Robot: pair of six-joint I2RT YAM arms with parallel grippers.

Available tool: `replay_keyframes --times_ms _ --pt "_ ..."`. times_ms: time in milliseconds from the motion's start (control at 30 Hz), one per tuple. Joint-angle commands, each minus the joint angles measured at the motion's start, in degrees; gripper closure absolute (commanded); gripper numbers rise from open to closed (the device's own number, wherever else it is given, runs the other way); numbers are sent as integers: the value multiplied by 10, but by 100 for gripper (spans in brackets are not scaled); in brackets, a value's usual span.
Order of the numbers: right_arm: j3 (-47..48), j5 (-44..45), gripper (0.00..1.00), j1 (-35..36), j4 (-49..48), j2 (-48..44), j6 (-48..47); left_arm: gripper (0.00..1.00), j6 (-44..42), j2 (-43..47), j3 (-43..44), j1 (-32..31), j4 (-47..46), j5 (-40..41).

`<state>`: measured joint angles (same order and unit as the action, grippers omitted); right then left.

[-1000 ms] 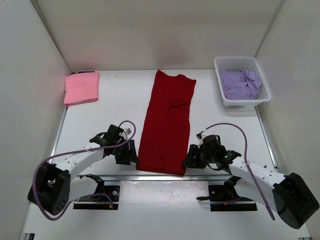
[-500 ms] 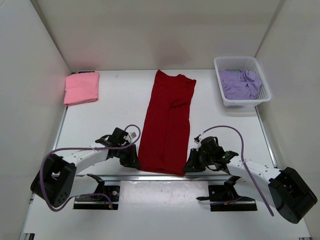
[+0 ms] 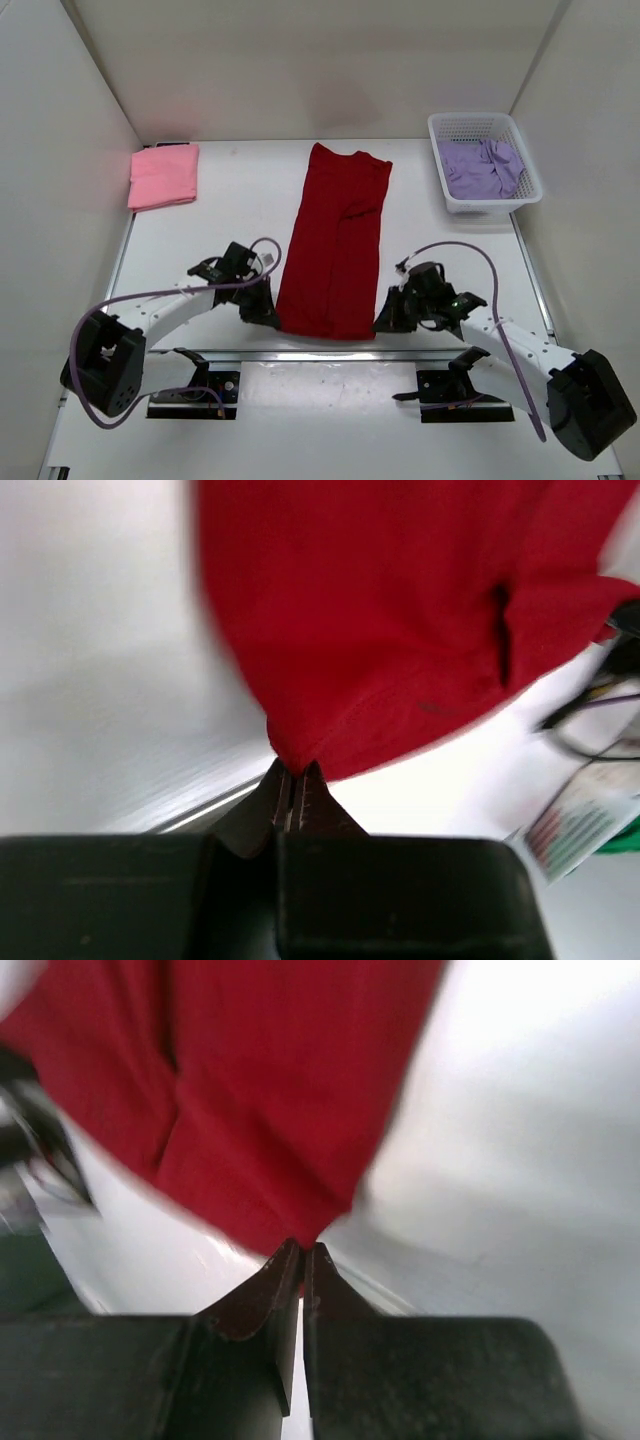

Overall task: Fold and stack the t-shirts
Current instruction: Grab the bottom of the folded rectangular tshirt with both arms, then fold the folded rectangular tshirt in 1/3 of the way

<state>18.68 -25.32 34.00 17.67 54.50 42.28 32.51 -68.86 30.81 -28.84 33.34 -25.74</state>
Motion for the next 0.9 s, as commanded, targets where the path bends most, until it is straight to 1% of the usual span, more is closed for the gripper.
replay_keyframes --times_ms 0,33,67,133,167,233,267,300,333,367,400,467,567,700,867 --pt "68 -3 100 -88 -9 8 -68 100 -16 -40 109 26 0 -1" --pt "89 8 100 -109 -25 30 -86 100 -11 -62 138 40 -19 -11" --pt "117 12 100 -117 -33 53 -94 100 -4 -76 165 41 -27 -5" --pt "154 25 100 -154 -58 97 -118 100 7 -119 217 58 -49 -8" --pt "178 15 100 -175 -69 130 -122 100 12 -149 257 64 -56 3" --pt "216 27 100 -198 -92 175 -140 100 19 -204 325 77 -65 13" --pt "230 23 100 -205 -98 203 -142 100 19 -223 346 84 -62 23" --pt "248 27 100 -212 -104 229 -148 100 13 -251 387 84 -61 37" --pt "257 37 100 -218 -120 238 -145 100 13 -281 407 90 -50 57" --pt "276 34 100 -223 -123 262 -149 100 17 -290 442 98 -50 51" --pt "302 33 100 -231 -122 294 -153 100 20 -319 471 100 -52 50" --pt "334 42 100 -241 -126 333 -158 100 17 -355 509 108 -47 74" --pt "369 5 100 -256 -160 397 -146 100 5 -427 585 114 -33 82" --pt "412 13 100 -257 -157 439 -158 100 4 -477 626 112 -24 83" --pt "452 13 100 -263 -154 488 -160 100 5 -536 669 107 -42 69"
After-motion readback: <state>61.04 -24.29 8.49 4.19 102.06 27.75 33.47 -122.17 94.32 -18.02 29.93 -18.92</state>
